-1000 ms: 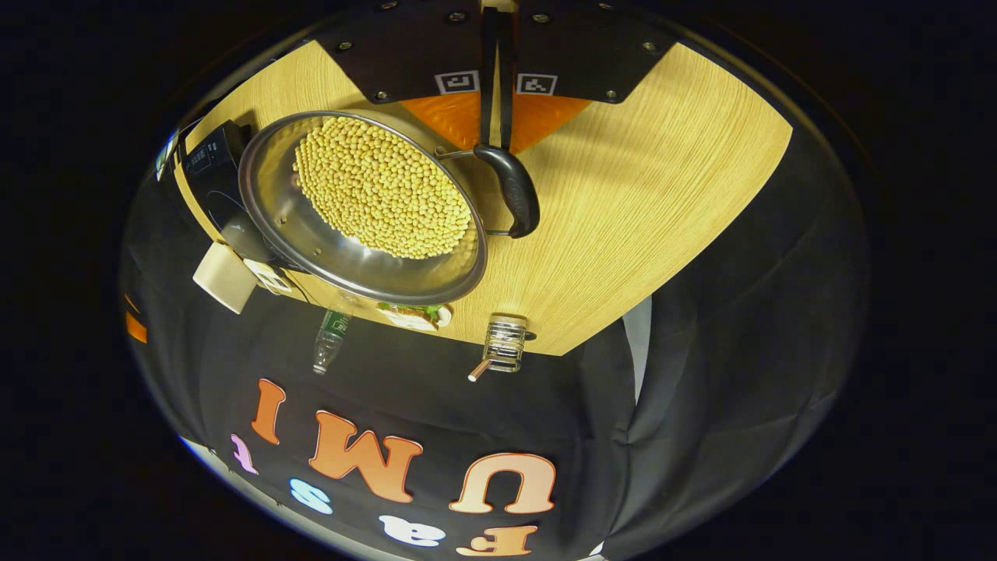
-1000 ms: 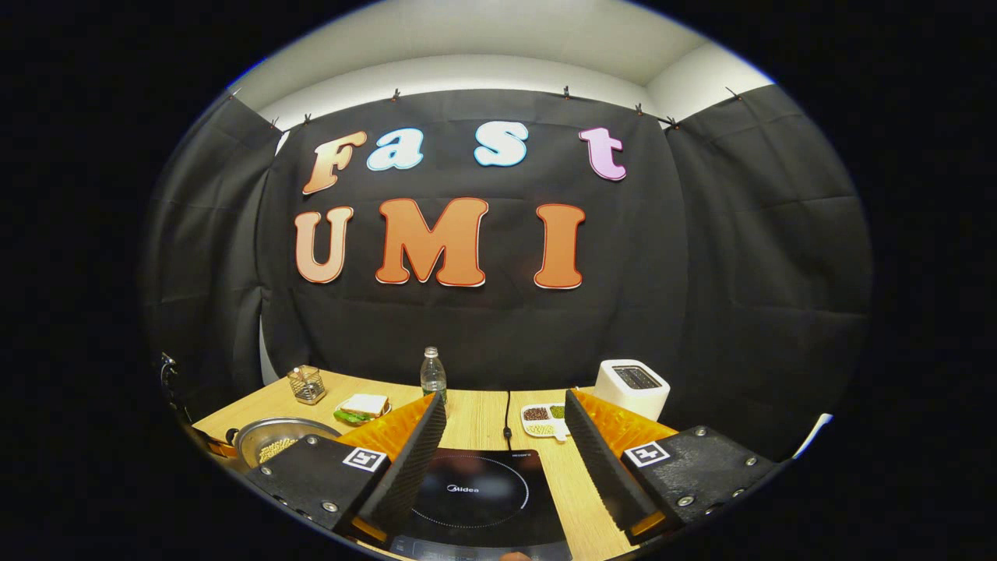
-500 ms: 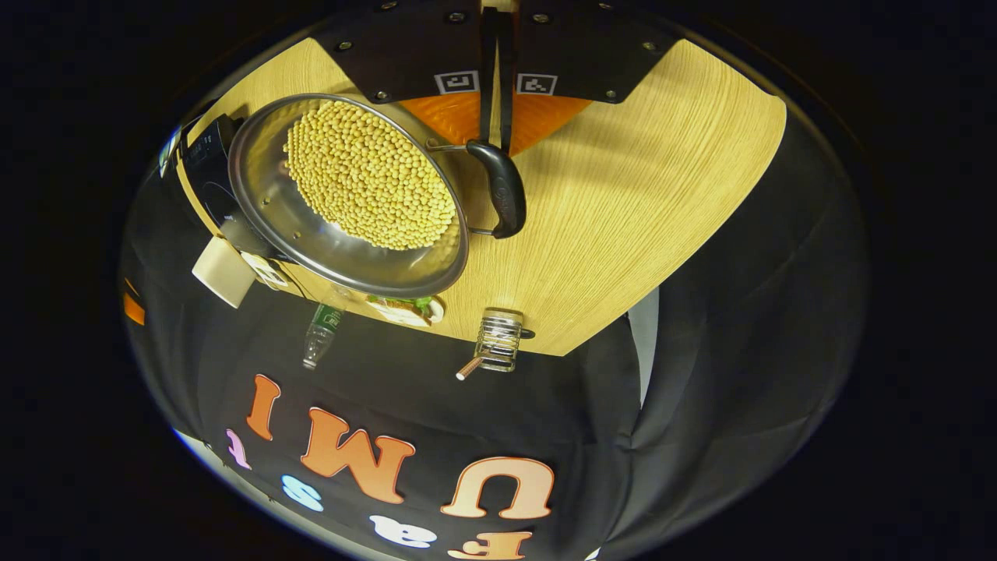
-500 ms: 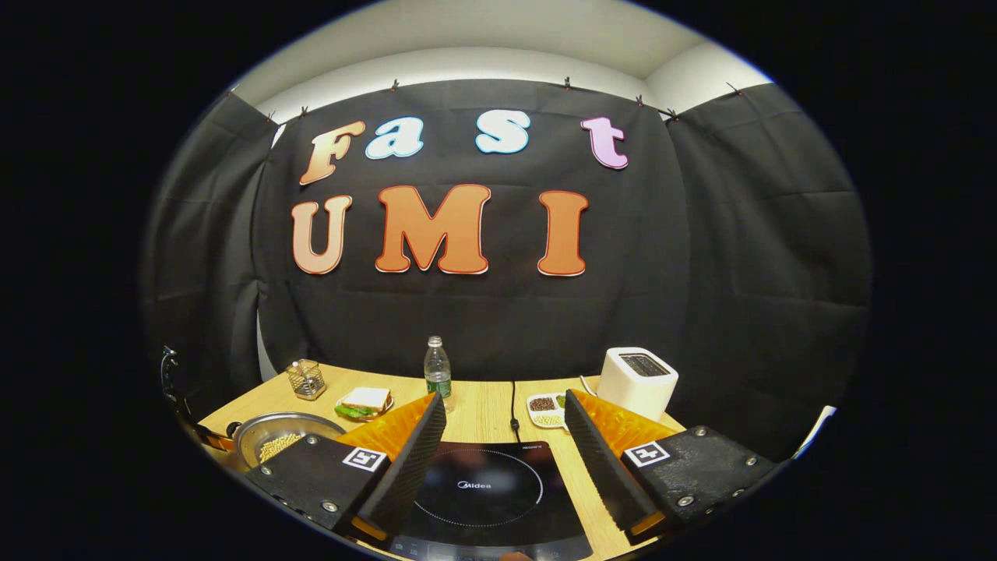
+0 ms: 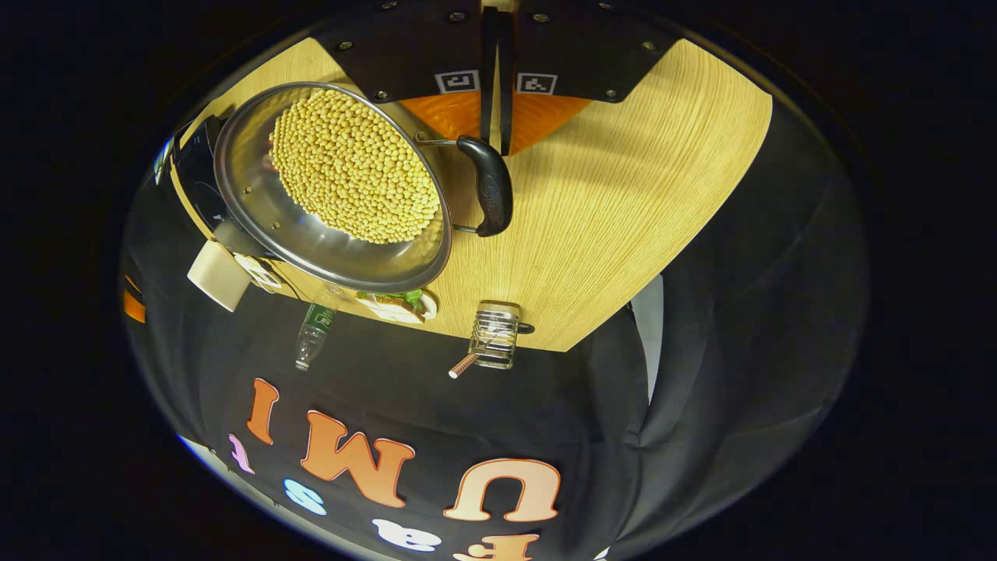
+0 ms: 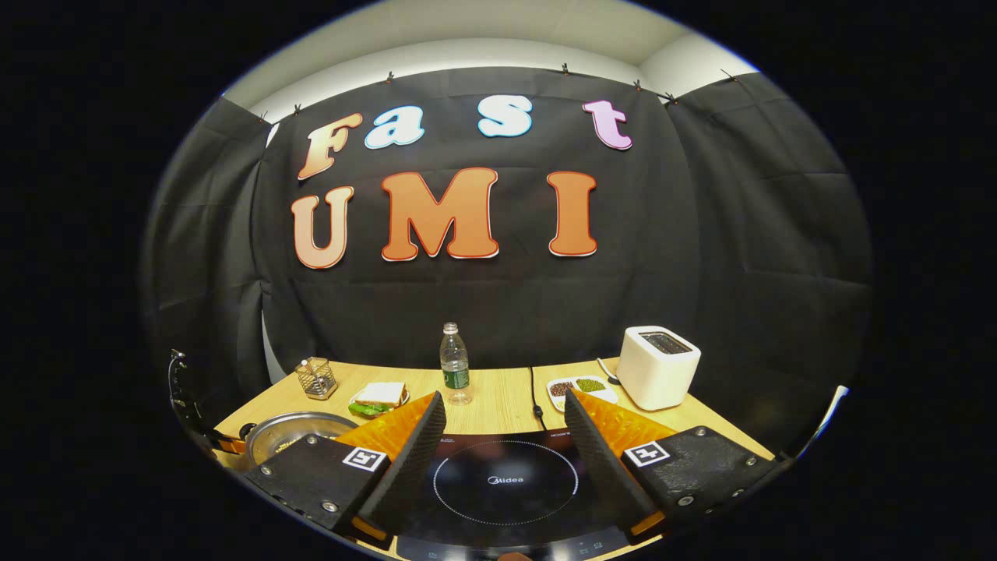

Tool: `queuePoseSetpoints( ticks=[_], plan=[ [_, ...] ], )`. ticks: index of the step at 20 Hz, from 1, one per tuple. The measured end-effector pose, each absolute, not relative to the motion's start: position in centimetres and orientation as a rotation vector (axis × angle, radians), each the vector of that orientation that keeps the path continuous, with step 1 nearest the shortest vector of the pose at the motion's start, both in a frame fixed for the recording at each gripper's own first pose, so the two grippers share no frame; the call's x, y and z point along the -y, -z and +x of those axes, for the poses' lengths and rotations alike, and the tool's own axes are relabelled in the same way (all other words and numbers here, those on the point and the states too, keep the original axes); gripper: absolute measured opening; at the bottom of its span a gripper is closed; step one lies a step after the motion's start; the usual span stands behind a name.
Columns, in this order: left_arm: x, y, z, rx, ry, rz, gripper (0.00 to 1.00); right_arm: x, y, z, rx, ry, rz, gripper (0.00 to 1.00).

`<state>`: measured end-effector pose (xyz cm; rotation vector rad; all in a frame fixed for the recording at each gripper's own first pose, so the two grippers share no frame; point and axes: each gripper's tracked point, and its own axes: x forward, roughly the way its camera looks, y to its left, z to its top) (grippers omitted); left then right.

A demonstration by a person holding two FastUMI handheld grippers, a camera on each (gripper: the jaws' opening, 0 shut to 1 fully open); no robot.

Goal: First push the handle of the pot to place it horizontally, then grasp the pot with both hands and set it on the induction cooktop.

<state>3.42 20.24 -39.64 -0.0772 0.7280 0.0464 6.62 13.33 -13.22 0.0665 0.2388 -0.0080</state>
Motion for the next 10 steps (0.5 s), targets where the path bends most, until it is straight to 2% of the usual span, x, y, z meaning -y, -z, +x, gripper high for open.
queuePoseSetpoints(
  ticks=[10],
  plan=[
    [-21.9, 39.2, 3.6, -0.725, -0.058, -0.057, 0.02, -17.1, 17.0, 7.1, -0.321, 0.017, 0.141, 0.95]
  ],
)
